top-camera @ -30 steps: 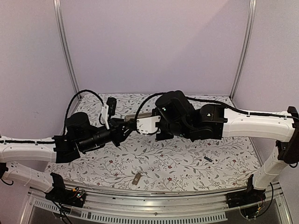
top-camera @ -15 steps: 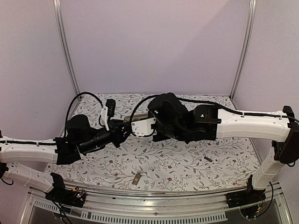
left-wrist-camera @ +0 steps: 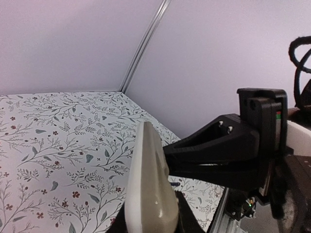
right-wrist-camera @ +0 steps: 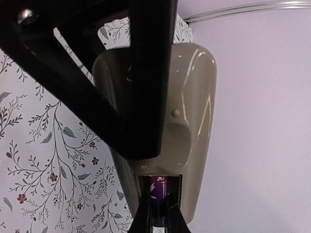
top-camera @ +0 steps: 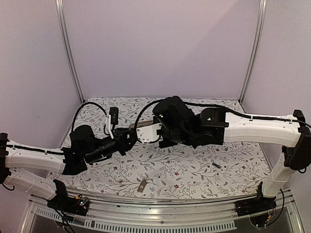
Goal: Load the batteries into the remote control
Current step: Load the battery into the battery compartment.
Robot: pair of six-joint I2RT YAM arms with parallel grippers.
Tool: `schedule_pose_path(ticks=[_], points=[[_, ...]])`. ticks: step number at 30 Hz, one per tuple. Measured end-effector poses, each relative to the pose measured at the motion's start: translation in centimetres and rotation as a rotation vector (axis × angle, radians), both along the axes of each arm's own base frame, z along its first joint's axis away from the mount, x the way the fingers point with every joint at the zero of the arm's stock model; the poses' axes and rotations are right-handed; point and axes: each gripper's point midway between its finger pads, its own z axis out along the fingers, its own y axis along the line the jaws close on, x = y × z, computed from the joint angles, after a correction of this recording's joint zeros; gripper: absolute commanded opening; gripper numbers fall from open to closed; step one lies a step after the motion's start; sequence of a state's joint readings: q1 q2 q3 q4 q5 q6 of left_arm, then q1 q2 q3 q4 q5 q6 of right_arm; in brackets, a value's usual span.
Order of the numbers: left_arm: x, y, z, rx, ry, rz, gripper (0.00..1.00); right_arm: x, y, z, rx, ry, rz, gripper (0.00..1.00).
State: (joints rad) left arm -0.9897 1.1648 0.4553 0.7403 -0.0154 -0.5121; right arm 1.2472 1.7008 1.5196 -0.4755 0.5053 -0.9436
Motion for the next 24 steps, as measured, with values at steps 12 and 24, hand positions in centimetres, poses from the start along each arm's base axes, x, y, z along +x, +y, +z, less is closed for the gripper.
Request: schedule_pose_path(ticks=[12,24], points=[[-0.25,-0.04,-0.47,-0.017,0.006,-0.015,0.0,-0.48,0.33,-0.52,0.006,0.055,0.04,0.04],[-0.89,-0.09,-0.08,-0.025,-0.001,-0.047,0.0,-1.01,0.27,-0.46,0.029,0.069,0.076,0.11]])
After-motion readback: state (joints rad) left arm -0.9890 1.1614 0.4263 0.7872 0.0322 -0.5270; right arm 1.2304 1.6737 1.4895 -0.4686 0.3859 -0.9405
